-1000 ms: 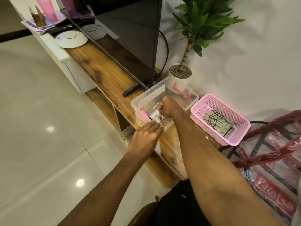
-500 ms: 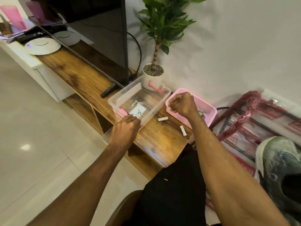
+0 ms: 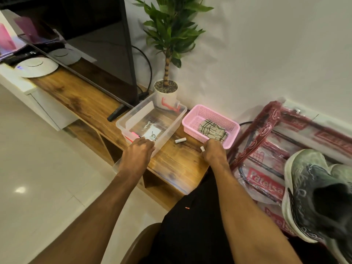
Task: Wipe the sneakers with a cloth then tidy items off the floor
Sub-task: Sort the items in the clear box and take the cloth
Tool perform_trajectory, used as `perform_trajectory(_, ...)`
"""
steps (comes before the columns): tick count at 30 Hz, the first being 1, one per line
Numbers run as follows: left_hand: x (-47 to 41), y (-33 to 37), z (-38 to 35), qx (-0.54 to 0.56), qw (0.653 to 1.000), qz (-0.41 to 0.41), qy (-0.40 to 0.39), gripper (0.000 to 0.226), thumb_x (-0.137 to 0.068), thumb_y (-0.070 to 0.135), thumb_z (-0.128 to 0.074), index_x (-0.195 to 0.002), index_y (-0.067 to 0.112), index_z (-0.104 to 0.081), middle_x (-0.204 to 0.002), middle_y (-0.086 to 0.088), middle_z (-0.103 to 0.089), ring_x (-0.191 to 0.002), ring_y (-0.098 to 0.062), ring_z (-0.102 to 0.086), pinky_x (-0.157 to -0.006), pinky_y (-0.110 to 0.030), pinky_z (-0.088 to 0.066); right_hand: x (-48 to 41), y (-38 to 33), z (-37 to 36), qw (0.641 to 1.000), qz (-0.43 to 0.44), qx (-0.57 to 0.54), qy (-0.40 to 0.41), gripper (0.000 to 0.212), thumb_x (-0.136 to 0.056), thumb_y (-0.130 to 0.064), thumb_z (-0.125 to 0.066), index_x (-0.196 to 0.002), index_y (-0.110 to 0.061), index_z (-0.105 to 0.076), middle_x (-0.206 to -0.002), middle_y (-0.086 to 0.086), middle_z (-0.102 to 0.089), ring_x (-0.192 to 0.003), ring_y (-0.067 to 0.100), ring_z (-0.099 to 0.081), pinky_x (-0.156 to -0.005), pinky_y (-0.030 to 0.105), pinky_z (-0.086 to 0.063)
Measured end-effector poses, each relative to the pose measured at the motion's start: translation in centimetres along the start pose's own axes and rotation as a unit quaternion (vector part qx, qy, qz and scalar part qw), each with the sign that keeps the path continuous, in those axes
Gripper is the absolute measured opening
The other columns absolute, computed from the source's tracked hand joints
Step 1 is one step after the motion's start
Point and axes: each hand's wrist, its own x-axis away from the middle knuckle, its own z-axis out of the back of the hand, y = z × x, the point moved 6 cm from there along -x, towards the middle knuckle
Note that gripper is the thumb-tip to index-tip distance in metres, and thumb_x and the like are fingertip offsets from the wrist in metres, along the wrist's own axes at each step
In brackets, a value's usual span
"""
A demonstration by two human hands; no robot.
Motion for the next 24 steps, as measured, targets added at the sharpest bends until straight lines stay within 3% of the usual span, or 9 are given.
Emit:
perform_trajectory(5,-0.1,-0.2,-0.2,-0.012,1.000,-0.009,0.001,0.017,-0.081,0.013,-0.077,-0.097,0.008,-0.074,-0.092,-0.009,-0.073,-0.087,-0.023,-0.070,-0.063,-0.031,-0.056,0.8,0.3,-0.4,0.999,-0.030,-0.021,0.021,0.017,-0.090,-0.003,-0.058,-0.105,-0.006,-0.065,-0.102,0.013,-0.065,-0.094,0.030,-0.063,-0.080,0.039,-0.055)
perform_trajectory(9,0.0,-0.2,-0.3,-0.012,1.000,-0.006,-0.007,0.017,-0.083,0.015,-0.075,-0.098,0.009,-0.074,-0.095,-0.008,-0.073,-0.090,-0.023,-0.069,-0.065,-0.032,-0.056,0.3,0.6,-0.8,0.990,-0.062,-0.128,-0.007,0.013,-0.083,-0.003,-0.067,-0.090,-0.013,-0.070,-0.095,0.006,-0.067,-0.090,0.023,-0.062,-0.080,0.039,-0.055)
perform_trajectory(12,0.0,-0.1,-0.1,-0.016,1.000,-0.008,-0.003,0.014,-0.083,0.015,-0.075,-0.095,0.008,-0.074,-0.092,-0.009,-0.073,-0.088,-0.023,-0.069,-0.063,-0.030,-0.055,0.7,-0.2,-0.2,0.956,-0.077,-0.277,-0.060,0.017,-0.075,0.001,-0.076,-0.081,-0.014,-0.074,-0.086,0.004,-0.072,-0.083,0.022,-0.069,-0.074,0.037,-0.058)
perform_trajectory(16,-0.1,0.0,0.1,-0.015,1.000,-0.012,-0.006,0.012,-0.085,0.015,-0.073,-0.095,0.009,-0.073,-0.093,-0.008,-0.072,-0.090,-0.022,-0.067,-0.064,-0.029,-0.054,1.8,-2.5,1.6,0.884,-0.072,-0.441,-0.138,0.024,-0.077,0.009,-0.074,-0.097,-0.003,-0.069,-0.092,0.015,-0.073,-0.079,0.026,-0.073,-0.069,0.037,-0.061)
perform_trajectory(21,0.0,-0.1,0.2,-0.019,1.000,-0.016,0.004,0.010,-0.088,0.019,-0.070,-0.095,0.013,-0.072,-0.096,-0.005,-0.072,-0.092,-0.019,-0.067,-0.065,-0.028,-0.053,1.8,-7.0,4.4,0.844,-0.023,-0.507,-0.176,0.032,-0.078,0.012,-0.071,-0.108,0.003,-0.067,-0.097,0.022,-0.071,-0.081,0.029,-0.073,-0.070,0.037,-0.061)
perform_trajectory(24,-0.1,-0.3,0.1,-0.023,0.999,-0.025,0.007,0.010,-0.085,0.020,-0.073,-0.093,0.015,-0.073,-0.094,-0.003,-0.073,-0.091,-0.017,-0.068,-0.064,-0.028,-0.054,1.2,-10.3,5.4,0.853,0.014,-0.487,-0.188,0.033,-0.077,0.011,-0.071,-0.108,0.003,-0.067,-0.095,0.025,-0.070,-0.075,0.031,-0.070,-0.074,0.042,-0.060)
